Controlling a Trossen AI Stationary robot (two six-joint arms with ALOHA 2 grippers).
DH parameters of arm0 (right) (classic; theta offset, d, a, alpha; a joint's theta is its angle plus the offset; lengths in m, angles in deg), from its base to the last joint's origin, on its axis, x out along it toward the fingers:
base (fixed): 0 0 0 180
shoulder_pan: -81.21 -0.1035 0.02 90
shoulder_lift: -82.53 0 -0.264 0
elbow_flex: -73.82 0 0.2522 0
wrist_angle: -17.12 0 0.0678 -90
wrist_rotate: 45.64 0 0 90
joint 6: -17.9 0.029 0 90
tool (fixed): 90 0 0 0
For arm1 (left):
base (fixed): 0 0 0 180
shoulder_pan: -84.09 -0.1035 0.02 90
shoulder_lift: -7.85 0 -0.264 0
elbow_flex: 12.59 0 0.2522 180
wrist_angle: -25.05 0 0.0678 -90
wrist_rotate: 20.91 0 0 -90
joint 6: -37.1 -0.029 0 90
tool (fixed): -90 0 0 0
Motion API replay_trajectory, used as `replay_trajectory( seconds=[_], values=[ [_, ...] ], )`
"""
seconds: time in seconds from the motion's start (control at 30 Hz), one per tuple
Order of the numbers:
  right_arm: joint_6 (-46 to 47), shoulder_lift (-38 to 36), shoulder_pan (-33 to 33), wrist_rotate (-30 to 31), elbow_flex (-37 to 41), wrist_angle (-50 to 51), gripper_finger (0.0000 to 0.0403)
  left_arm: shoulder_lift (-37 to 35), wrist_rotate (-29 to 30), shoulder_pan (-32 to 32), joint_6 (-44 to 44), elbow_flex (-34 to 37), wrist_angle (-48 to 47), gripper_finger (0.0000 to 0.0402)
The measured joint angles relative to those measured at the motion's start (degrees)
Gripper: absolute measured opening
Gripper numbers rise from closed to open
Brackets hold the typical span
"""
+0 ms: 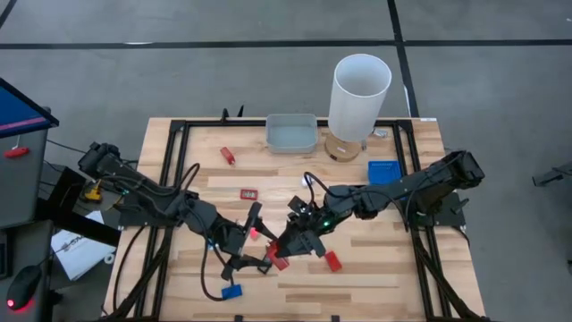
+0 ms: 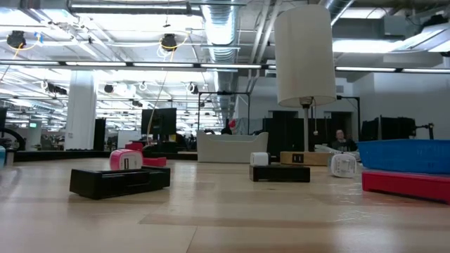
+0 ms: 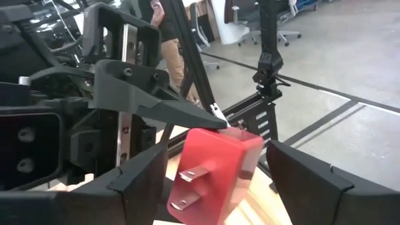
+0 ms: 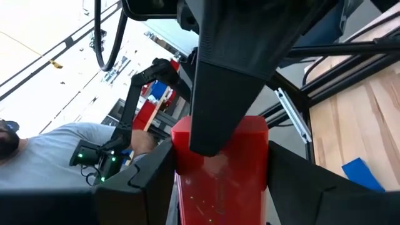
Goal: Pick & Place Office items
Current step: Put the bottom red charger adapter into the gray bin
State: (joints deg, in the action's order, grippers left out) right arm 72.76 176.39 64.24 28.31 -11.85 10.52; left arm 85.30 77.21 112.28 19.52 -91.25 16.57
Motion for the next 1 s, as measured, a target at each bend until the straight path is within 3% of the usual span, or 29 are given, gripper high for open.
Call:
replay_trajectory(
  seconds=[0.53,0.8,1.0],
  values=[
    [-0.9,0.0,0.0,0.9,0.1,-2.2,0.0208,0.2,-1.1,-1.1,0.6,0.0,0.3,0.0126],
    [-4.4,0.1,-1.6,5.4,0.1,-4.8,0.0233,-0.5,0.7,-0.2,2.3,-0.2,0.5,0.0120],
    [-6.5,0.1,-2.1,10.2,0.0,-6.1,0.0236,-3.8,3.1,3.2,4.8,0.1,-8.4,0.0120]
  ],
)
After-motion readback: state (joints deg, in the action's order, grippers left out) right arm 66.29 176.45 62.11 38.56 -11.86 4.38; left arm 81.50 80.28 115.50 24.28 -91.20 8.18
